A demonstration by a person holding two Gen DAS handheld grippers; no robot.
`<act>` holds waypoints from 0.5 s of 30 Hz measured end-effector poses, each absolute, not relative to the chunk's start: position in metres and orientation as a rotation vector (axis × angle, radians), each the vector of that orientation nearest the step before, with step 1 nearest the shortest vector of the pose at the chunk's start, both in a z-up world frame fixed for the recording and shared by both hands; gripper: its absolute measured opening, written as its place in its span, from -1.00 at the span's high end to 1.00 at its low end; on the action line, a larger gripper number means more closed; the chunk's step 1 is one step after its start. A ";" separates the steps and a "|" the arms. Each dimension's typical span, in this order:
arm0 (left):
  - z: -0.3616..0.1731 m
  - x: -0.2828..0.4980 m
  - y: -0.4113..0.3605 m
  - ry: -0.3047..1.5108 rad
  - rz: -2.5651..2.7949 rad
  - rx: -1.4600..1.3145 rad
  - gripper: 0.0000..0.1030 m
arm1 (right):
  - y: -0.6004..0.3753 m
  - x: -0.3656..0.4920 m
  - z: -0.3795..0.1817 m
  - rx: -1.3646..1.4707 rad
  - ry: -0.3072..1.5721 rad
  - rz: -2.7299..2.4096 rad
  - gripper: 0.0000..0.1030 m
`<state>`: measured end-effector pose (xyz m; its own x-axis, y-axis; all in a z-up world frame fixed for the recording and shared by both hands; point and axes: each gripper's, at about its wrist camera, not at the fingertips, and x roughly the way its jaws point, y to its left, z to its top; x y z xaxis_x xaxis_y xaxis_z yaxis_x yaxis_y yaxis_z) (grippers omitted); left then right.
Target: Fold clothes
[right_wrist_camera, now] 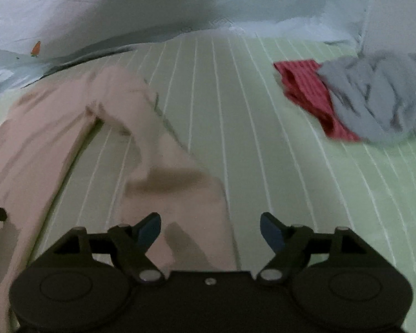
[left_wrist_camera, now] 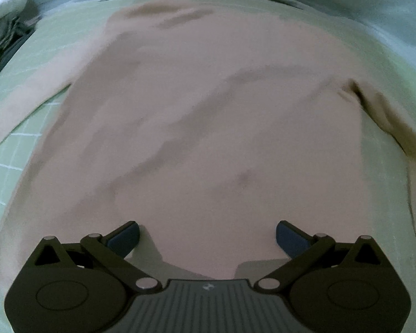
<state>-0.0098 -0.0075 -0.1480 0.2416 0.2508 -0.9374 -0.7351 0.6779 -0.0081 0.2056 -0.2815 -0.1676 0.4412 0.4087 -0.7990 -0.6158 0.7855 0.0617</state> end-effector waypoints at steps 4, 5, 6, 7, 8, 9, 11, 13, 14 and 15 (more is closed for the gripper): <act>-0.148 -0.018 -0.033 1.149 0.687 -0.487 -1.00 | -0.306 0.175 -0.165 -0.260 0.926 0.637 -0.57; -0.149 -0.021 -0.039 1.149 0.685 -0.483 -1.00 | -0.312 0.168 -0.164 -0.264 0.928 0.640 -0.58; -0.148 -0.023 -0.045 1.149 0.683 -0.481 -1.00 | -0.315 0.165 -0.163 -0.272 0.925 0.657 -0.58; -0.148 -0.026 -0.050 1.150 0.681 -0.479 -1.00 | -0.317 0.160 -0.164 -0.284 0.927 0.668 -0.59; -0.149 -0.029 -0.054 1.150 0.679 -0.476 -1.00 | -0.318 0.154 -0.166 -0.300 0.932 0.668 -0.59; -0.150 -0.031 -0.057 1.151 0.678 -0.473 -1.00 | -0.319 0.149 -0.168 -0.313 0.937 0.666 -0.59; -0.151 -0.037 -0.065 1.152 0.675 -0.468 -1.00 | -0.326 0.142 -0.173 -0.305 0.947 0.647 -0.59; -0.152 -0.041 -0.072 1.156 0.672 -0.466 -1.00 | -0.332 0.135 -0.178 -0.290 0.959 0.631 -0.58; -0.153 -0.044 -0.075 1.159 0.671 -0.466 -1.00 | -0.337 0.136 -0.180 -0.253 0.974 0.632 -0.56; -0.153 -0.048 -0.077 1.161 0.671 -0.466 -1.00 | -0.342 0.137 -0.181 -0.219 0.984 0.632 -0.51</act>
